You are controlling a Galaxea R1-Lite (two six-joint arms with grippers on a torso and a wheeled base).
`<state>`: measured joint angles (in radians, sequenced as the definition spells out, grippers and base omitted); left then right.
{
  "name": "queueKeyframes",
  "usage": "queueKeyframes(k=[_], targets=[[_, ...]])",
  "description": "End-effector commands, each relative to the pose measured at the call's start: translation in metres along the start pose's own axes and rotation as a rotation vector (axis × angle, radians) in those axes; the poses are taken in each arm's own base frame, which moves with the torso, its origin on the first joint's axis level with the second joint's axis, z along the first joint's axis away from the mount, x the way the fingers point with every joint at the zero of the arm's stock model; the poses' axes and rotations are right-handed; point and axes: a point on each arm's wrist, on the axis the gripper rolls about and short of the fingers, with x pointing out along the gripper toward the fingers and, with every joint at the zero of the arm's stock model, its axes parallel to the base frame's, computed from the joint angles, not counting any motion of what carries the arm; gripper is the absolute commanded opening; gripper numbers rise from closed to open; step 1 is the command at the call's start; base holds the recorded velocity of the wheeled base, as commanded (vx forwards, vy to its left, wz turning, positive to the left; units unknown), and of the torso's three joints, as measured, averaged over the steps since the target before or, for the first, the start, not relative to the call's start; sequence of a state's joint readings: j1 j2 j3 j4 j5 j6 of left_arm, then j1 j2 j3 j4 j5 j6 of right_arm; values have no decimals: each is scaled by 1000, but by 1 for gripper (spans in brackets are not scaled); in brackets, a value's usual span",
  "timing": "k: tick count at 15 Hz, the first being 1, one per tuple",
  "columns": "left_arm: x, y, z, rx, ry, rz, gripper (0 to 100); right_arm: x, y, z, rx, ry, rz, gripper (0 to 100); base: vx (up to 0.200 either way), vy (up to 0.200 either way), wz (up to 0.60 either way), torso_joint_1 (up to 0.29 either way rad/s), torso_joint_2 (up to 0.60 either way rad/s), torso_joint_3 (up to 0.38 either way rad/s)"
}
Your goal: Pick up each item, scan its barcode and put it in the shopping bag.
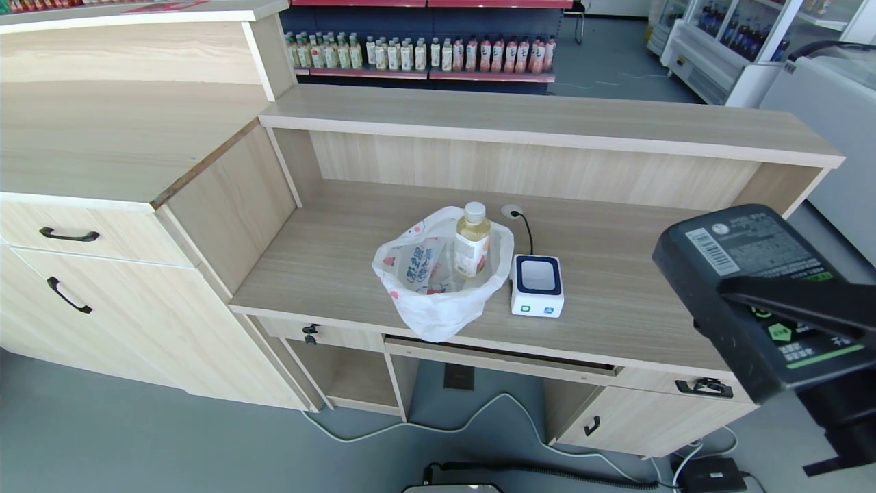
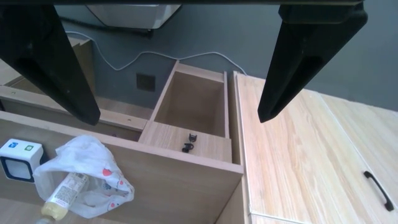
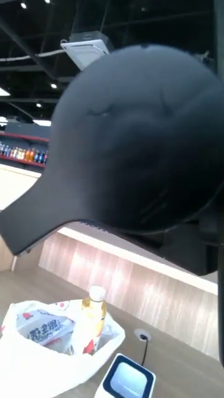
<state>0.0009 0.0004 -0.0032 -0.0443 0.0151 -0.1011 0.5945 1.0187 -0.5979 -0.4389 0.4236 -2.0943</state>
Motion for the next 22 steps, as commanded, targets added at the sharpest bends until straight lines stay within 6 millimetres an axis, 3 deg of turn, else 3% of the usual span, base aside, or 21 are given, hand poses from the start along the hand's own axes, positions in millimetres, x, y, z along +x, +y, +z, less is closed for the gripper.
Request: queueKeyframes(k=[1, 5, 7, 16, 22], targets=[[0, 0, 0, 0, -1, 1, 100, 20, -2, 5, -33, -105, -26, 0, 0, 0, 0, 0, 0, 0], [0, 0, 0, 0, -1, 1, 100, 47, -6, 11, -147, -205, -61, 0, 0, 0, 0, 0, 0, 0], [0, 0, 0, 1, -1, 1, 100, 59, -12, 5, -315, -177, -115, 0, 0, 0, 0, 0, 0, 0], [0, 0, 0, 0, -1, 1, 100, 64, -26, 5, -580, -165, -195, 0, 0, 0, 0, 0, 0, 0], [0, 0, 0, 0, -1, 1, 100, 75, -36, 28, -640, -254, -297, 0, 0, 0, 0, 0, 0, 0]])
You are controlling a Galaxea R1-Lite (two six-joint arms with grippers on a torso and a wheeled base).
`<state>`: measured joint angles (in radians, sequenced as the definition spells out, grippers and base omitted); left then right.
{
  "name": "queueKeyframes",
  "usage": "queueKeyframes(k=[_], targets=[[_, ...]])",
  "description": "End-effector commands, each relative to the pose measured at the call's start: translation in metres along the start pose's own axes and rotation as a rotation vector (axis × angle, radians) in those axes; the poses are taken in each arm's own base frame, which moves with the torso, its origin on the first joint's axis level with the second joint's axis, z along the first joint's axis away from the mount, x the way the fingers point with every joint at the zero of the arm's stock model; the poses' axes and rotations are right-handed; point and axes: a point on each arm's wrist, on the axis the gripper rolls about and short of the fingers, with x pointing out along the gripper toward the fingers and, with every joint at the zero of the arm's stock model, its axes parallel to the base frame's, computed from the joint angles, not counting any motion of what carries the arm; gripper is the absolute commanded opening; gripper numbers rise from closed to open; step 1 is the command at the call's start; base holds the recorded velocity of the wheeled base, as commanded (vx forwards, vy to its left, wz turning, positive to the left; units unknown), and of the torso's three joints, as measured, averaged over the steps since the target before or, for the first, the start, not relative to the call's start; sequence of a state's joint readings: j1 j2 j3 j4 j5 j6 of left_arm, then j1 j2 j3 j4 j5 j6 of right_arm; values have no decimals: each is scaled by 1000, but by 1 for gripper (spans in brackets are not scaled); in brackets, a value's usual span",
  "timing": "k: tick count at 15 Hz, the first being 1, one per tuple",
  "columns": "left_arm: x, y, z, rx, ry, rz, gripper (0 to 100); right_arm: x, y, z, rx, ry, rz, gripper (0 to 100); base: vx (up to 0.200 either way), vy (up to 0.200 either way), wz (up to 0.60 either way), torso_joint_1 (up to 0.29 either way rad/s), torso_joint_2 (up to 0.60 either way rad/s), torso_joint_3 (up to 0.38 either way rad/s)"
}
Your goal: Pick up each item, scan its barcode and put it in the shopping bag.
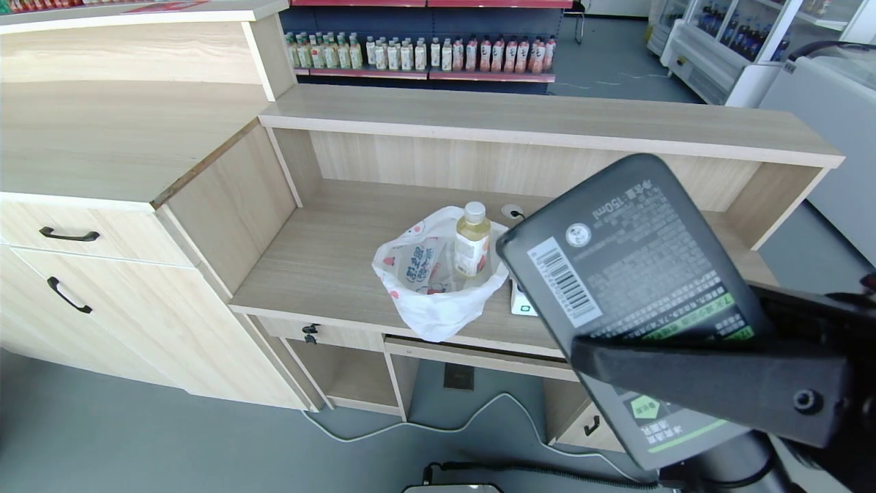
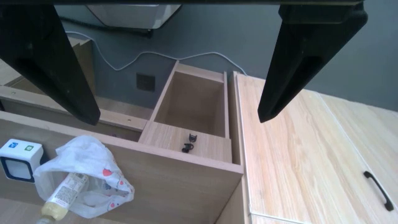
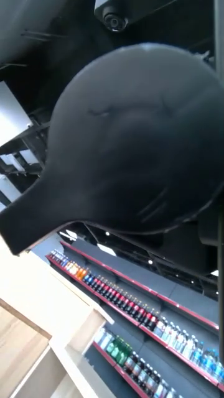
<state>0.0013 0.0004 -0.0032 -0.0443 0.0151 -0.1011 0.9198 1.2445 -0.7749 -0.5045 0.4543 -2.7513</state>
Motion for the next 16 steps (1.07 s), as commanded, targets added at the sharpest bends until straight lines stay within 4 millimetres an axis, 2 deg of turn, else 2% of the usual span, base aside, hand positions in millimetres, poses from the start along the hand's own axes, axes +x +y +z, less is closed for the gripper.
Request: queueKeyframes(k=[1, 3, 7, 16], targets=[[0, 0, 0, 0, -1, 0, 100, 10, -6, 3, 9, -27, -46, 0, 0, 0, 0, 0, 0, 0], [0, 0, 0, 0, -1, 0, 100, 11, -9, 4, 6, -31, -61, 0, 0, 0, 0, 0, 0, 0], [0, 0, 0, 0, -1, 0, 100, -7, -15, 5, -7, -13, -57, 0, 0, 0, 0, 0, 0, 0], [0, 0, 0, 0, -1, 0, 100, -23, -19, 0, -14, 12, -43, 0, 0, 0, 0, 0, 0, 0]])
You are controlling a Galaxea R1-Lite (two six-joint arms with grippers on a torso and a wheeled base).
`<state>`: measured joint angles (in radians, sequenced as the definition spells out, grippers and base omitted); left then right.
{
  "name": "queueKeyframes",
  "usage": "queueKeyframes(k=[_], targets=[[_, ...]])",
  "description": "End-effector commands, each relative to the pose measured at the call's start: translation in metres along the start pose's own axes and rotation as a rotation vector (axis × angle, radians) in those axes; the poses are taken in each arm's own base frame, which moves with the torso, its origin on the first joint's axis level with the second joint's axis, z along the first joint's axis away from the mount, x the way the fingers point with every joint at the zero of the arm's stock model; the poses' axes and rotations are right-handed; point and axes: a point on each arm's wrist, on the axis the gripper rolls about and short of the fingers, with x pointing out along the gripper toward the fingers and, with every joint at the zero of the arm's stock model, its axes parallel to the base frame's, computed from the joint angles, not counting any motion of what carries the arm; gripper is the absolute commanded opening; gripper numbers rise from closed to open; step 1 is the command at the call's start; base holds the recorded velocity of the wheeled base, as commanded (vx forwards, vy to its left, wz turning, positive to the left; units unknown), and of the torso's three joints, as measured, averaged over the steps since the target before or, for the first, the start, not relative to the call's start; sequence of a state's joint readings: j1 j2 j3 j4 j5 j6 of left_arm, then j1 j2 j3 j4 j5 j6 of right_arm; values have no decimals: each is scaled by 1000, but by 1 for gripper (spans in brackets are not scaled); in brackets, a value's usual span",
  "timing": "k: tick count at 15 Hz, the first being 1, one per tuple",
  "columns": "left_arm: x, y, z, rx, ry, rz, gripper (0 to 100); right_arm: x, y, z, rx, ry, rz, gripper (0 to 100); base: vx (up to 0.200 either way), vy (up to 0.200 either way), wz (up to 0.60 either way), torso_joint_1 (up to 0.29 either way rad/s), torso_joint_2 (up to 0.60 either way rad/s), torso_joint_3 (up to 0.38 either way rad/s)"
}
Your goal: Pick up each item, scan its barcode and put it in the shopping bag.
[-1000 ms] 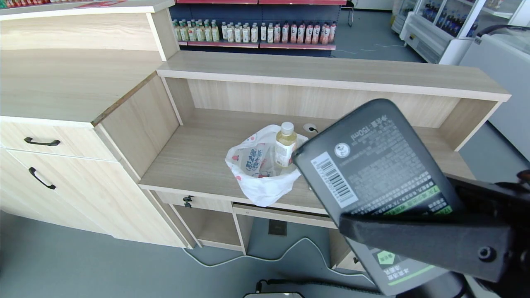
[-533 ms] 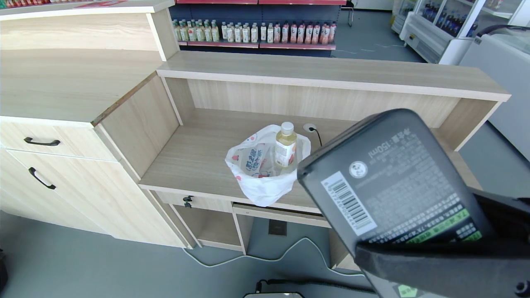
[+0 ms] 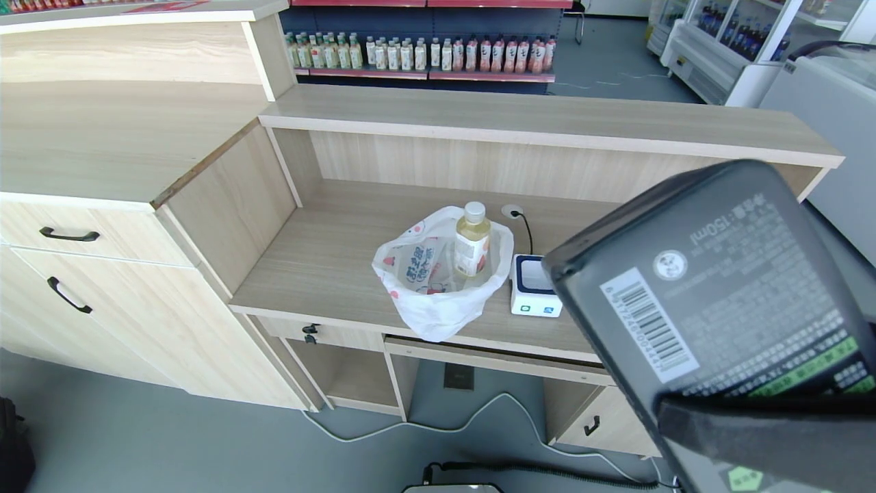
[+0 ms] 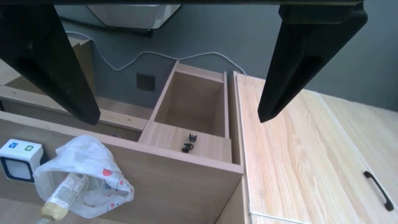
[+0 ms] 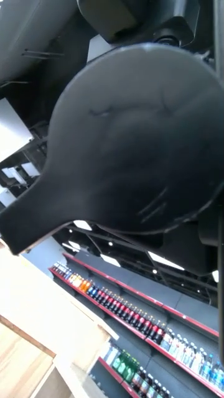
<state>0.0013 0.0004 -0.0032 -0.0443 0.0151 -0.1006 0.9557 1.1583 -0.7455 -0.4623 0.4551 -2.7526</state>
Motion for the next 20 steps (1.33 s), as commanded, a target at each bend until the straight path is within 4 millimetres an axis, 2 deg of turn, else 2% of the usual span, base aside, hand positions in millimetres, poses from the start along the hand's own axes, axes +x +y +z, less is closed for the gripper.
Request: queueKeyframes(k=[1, 8, 20], targets=[[0, 0, 0, -1, -1, 0, 100, -6, -3, -2, -8, 13, -4, 0, 0, 0, 0, 0, 0, 0], [0, 0, 0, -1, -1, 0, 100, -26, -8, -7, -17, 20, 4, 0, 0, 0, 0, 0, 0, 0], [0, 0, 0, -1, -1, 0, 100, -33, -13, -10, -5, 12, 9, 0, 0, 0, 0, 0, 0, 0]])
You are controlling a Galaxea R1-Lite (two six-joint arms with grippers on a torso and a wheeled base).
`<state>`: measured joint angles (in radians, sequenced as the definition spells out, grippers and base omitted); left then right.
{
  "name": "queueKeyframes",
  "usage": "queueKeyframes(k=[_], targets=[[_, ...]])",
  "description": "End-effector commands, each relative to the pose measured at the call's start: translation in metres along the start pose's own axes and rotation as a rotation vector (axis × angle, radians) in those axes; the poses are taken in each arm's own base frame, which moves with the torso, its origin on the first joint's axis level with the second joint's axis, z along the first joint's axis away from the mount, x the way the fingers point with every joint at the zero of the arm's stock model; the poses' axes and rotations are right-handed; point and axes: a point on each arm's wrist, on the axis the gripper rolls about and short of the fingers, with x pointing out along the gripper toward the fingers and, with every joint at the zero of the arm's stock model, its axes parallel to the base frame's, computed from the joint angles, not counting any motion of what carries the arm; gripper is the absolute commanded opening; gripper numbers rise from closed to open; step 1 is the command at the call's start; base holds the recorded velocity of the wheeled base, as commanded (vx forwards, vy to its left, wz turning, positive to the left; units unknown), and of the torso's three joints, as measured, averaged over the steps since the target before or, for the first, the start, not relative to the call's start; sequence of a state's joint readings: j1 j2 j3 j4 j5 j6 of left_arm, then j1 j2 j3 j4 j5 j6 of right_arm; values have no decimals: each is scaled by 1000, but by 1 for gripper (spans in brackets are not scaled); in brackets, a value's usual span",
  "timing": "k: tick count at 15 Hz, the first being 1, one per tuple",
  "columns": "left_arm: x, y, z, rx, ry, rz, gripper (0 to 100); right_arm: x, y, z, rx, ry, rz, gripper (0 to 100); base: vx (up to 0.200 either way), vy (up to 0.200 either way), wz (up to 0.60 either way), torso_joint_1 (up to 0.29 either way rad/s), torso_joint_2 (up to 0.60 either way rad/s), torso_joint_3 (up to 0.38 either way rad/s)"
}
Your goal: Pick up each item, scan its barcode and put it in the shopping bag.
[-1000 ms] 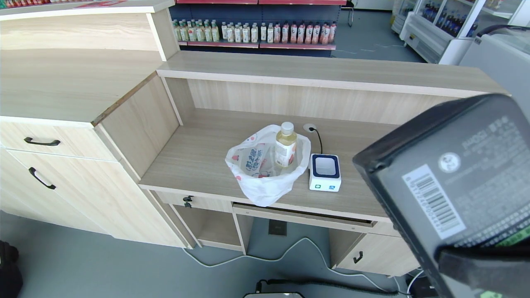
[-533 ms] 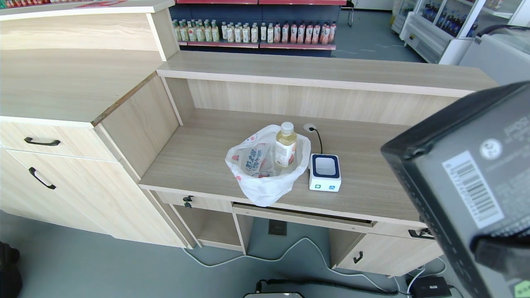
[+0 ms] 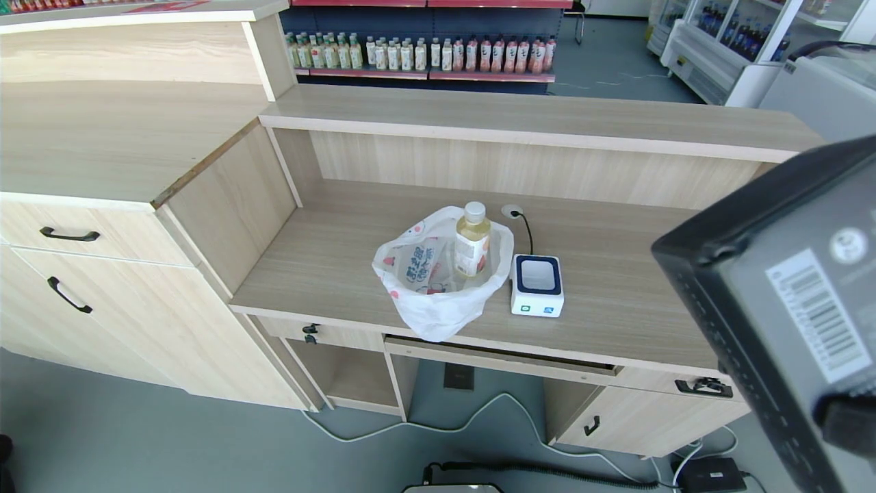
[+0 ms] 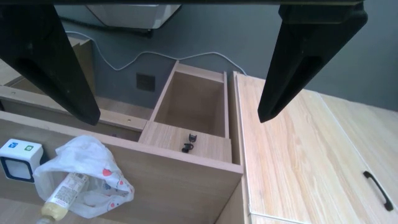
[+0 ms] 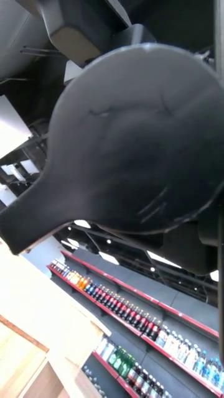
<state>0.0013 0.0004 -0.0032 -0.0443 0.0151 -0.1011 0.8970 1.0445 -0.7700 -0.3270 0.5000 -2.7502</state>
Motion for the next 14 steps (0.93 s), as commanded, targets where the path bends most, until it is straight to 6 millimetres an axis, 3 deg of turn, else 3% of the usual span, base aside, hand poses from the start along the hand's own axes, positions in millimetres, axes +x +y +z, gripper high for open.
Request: queueKeyframes(k=[1, 2, 4, 6, 7, 8, 9, 12, 14], targets=[[0, 0, 0, 0, -1, 0, 100, -3, -2, -1, -5, 9, -2, 0, 0, 0, 0, 0, 0, 0], [0, 0, 0, 0, -1, 0, 100, -4, -3, -3, -1, 17, -1, 0, 0, 0, 0, 0, 0, 0], [0, 0, 0, 0, -1, 0, 100, -14, -8, -36, 197, 199, 107, 0, 0, 0, 0, 0, 0, 0], [0, 0, 0, 0, -1, 2, 100, -35, -1, -61, 468, 560, 372, 0, 0, 0, 0, 0, 0, 0], [0, 0, 0, 0, -1, 0, 100, -43, 1, -66, 570, 682, 413, 0, 0, 0, 0, 0, 0, 0], [0, 0, 0, 0, -1, 0, 100, -56, 7, -71, 810, 931, 437, 0, 0, 0, 0, 0, 0, 0], [0, 0, 0, 1, -1, 0, 100, -65, 12, -74, 974, 1116, 406, 0, 0, 0, 0, 0, 0, 0], [0, 0, 0, 0, -1, 0, 100, -87, 45, -74, 1216, 1483, 407, 0, 0, 0, 0, 0, 0, 0], [0, 0, 0, 0, -1, 0, 100, -95, 60, -62, 1386, 1468, 447, 0, 0, 0, 0, 0, 0, 0]])
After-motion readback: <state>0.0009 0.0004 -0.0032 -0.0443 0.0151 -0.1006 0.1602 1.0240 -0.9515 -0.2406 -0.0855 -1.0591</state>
